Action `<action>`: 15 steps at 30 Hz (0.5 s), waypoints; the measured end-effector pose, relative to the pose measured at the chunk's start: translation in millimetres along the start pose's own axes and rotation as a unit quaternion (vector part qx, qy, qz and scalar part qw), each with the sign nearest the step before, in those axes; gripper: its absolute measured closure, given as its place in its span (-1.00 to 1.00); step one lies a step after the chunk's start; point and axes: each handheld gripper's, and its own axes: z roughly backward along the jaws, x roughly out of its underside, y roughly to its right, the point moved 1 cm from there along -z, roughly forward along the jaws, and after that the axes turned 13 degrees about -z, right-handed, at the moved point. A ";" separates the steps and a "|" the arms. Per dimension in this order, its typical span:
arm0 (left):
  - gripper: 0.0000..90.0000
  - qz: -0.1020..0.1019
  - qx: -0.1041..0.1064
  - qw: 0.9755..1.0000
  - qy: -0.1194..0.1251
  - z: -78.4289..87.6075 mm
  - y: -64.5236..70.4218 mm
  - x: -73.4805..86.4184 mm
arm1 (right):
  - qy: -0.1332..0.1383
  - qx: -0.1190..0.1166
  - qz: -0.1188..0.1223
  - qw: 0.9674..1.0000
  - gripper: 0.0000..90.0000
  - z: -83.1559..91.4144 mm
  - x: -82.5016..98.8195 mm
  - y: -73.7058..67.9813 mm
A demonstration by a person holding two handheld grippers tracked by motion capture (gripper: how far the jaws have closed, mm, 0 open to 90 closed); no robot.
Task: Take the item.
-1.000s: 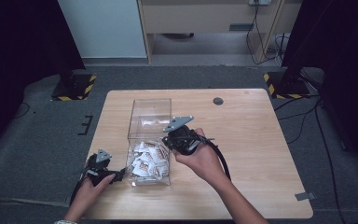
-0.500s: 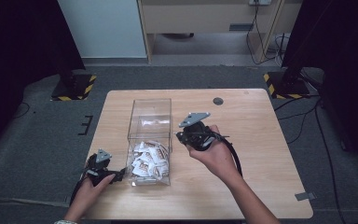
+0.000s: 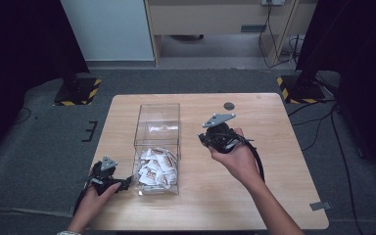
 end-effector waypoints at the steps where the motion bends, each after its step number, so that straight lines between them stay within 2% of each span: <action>1: -1.00 0.000 0.000 1.000 0.000 0.0 0.0 0.0 | 0.001 0.000 -0.001 1.000 0.98 0.1 0.1 1.9; 15: -1.00 0.000 0.000 1.000 0.000 0.0 0.1 0.0 | 0.004 0.014 -0.018 1.000 0.98 0.1 7.9 25.0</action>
